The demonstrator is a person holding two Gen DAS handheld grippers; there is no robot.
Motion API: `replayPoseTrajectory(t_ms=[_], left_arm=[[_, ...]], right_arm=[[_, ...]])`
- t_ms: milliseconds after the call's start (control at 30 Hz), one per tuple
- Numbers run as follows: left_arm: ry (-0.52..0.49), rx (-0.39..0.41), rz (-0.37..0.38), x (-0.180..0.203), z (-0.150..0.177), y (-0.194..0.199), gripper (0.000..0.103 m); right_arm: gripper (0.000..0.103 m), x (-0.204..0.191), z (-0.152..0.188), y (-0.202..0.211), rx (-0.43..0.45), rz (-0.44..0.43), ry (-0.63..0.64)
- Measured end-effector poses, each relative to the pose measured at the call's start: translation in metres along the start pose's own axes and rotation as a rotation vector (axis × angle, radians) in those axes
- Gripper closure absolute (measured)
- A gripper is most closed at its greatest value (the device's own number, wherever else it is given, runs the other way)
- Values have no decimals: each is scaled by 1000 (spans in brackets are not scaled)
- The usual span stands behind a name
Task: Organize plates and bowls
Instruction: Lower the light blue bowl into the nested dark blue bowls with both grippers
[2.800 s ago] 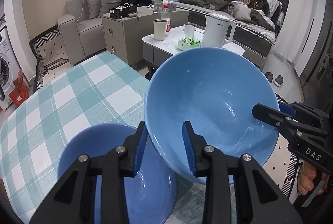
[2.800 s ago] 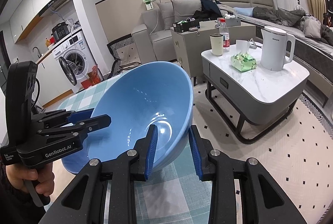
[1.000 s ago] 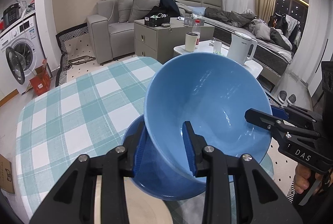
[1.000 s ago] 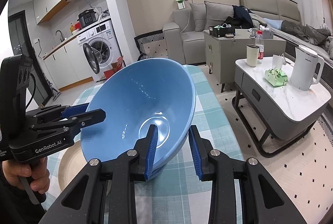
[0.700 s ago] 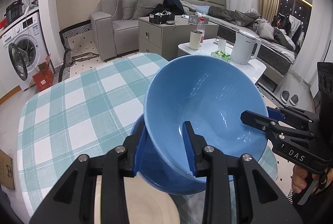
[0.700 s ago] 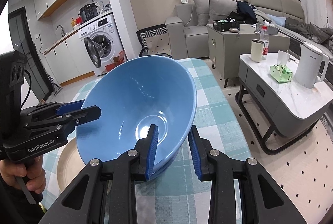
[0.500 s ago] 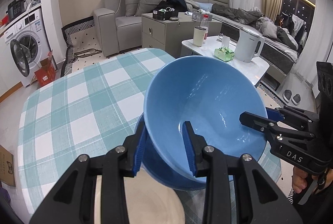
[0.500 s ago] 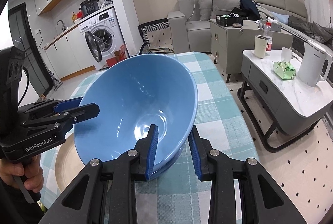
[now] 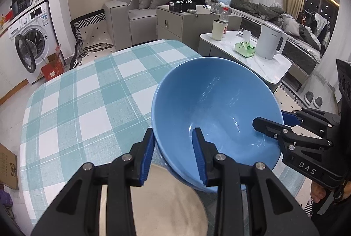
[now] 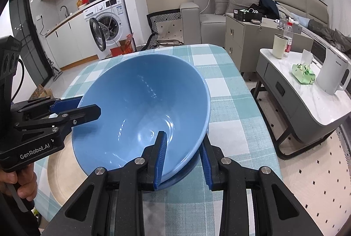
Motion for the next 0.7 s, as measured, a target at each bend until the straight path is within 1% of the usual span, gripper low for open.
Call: replayPoseTrajectory(t_ms=[200, 400, 600, 700], left_arm=[[4, -16, -17, -5, 5, -6, 70], [8, -34, -13, -5, 7, -13, 70], [10, -38, -12, -4, 8, -15, 70], [9, -41, -15, -4, 9, -16, 70]], right_arm=[[73, -5, 3, -7, -16, 6, 25], [73, -4, 4, -10, -18, 8, 20], [73, -7, 5, -11, -14, 40, 44], [72, -12, 6, -11, -5, 73, 79]])
Point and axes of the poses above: each gripper's, at about its wrist camera, not at the fingertips, and y roughly against the way its jaws point, x to its right, z to its underside, the point moved 5 cm from there along -y, roughly the way its jaws point, and after that the axes turned 1 degree about z, right-handed, at the moved point
